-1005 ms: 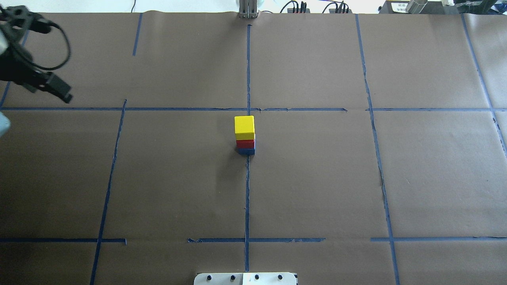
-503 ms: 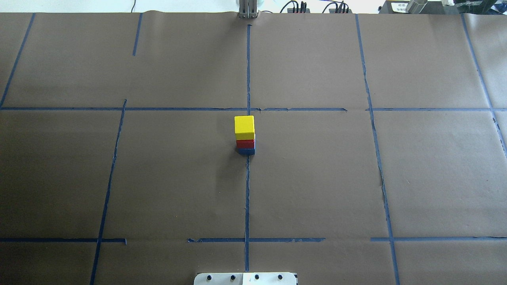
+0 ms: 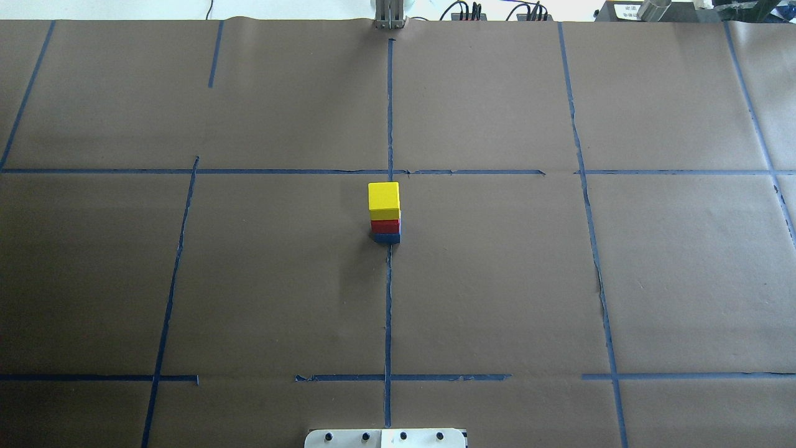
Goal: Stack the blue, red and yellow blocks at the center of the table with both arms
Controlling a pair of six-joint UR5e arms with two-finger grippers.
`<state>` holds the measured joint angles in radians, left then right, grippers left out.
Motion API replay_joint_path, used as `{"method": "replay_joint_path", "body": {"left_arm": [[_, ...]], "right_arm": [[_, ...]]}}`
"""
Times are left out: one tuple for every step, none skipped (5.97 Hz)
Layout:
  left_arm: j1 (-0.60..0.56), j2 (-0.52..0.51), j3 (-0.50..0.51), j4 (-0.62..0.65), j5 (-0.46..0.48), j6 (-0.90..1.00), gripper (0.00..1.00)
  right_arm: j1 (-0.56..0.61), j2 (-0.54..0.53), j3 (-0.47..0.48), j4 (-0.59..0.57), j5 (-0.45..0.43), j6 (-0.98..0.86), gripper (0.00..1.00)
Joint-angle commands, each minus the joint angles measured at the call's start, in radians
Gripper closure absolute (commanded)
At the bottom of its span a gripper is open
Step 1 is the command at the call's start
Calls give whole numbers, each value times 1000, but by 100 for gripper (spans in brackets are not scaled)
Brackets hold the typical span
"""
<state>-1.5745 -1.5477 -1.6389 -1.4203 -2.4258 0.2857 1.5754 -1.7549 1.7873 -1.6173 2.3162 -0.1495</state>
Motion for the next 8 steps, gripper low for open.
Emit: {"method": "replay_joint_path", "body": {"left_arm": [[-7,12,-7,-9,197,0,0],[-7,12,-13,-11,192,0,0],[-9,26,-13,0,129,0,0],[-7,24,-10,1,120,-3,0],[-9,26,-24,1,119,-3,0],[-6,55,-36,-5,120,0,0],[-7,63,-51,0,117,3,0],[-6,67,-53,-3,116,4,0]], "right_arm": [[0,-3,0,-1,2,2,0],[0,-5,-3,0,2,2,0],[0,-6,-3,-1,2,2,0],[0,-15,-5,0,3,1,0],[0,-17,-5,0,3,1,0],[0,-18,-5,-1,3,1,0],[-2,-20,-8,0,5,1,0],[-2,-20,-11,-1,3,1,0]]}}
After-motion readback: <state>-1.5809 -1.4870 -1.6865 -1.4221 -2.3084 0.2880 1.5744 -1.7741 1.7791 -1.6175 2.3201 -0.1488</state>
